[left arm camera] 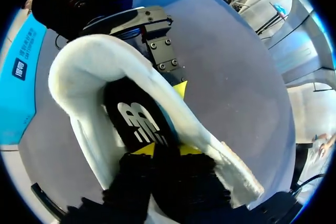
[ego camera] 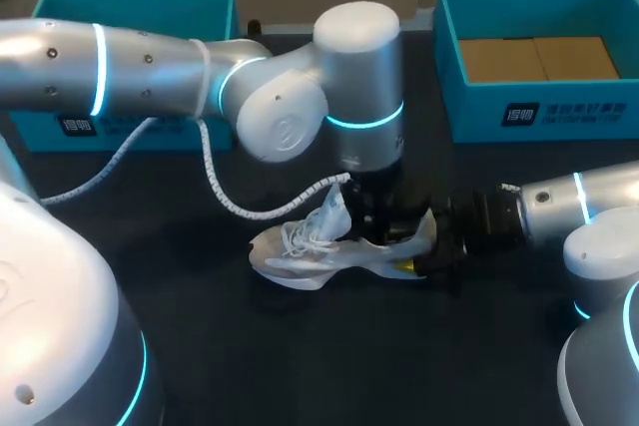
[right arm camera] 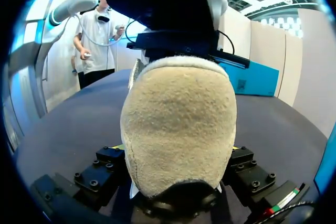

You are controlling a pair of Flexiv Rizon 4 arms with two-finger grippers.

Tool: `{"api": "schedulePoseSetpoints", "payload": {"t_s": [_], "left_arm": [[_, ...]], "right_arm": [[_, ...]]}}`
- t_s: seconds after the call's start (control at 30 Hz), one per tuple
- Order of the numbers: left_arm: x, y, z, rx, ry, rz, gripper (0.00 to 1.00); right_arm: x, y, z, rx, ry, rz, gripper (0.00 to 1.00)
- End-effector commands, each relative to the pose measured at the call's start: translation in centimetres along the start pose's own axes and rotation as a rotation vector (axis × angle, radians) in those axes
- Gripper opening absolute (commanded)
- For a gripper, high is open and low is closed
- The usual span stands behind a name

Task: Take the shoe out of the shoebox, open the shoe tongue, remove and reinsert the insole, then place the shoe into the shoebox

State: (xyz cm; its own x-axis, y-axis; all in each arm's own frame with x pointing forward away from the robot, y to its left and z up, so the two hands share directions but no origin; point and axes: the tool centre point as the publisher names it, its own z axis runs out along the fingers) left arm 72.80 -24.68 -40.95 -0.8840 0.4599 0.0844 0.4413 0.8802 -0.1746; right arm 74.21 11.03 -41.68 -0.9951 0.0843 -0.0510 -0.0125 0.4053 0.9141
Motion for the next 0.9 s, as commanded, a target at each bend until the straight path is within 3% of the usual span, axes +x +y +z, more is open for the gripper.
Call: {"api": "schedulePoseSetpoints", "payload": {"t_s": [0.03, 0.2, 0.43, 0.5, 0.9], "left_arm": [[-0.7, 0.3, 3.8, -0.011, -0.048, -0.006, 0.0], [-1.1, 0.0, 3.7, -0.003, -0.079, -0.013, 0.0], [-1.0, 0.5, 1.1, 0.024, -0.101, -0.026, 0.0], [-0.9, 0.7, 0.6, -0.012, -0.129, -0.038, 0.0], [-0.2, 2.0, -2.8, 0.032, -0.005, -0.062, 0.0]], "right_arm": [[0.1, 0.3, 0.2, 0.003, 0.0, 0.0, 0.0], [0.1, 0.3, 0.2, 0.003, 0.0, 0.0, 0.0], [0.1, 0.3, 0.2, 0.003, 0.0, 0.0, 0.0], [0.1, 0.3, 0.2, 0.003, 0.0, 0.0, 0.0], [0.1, 0.3, 0.2, 0.003, 0.0, 0.0, 0.0]]}}
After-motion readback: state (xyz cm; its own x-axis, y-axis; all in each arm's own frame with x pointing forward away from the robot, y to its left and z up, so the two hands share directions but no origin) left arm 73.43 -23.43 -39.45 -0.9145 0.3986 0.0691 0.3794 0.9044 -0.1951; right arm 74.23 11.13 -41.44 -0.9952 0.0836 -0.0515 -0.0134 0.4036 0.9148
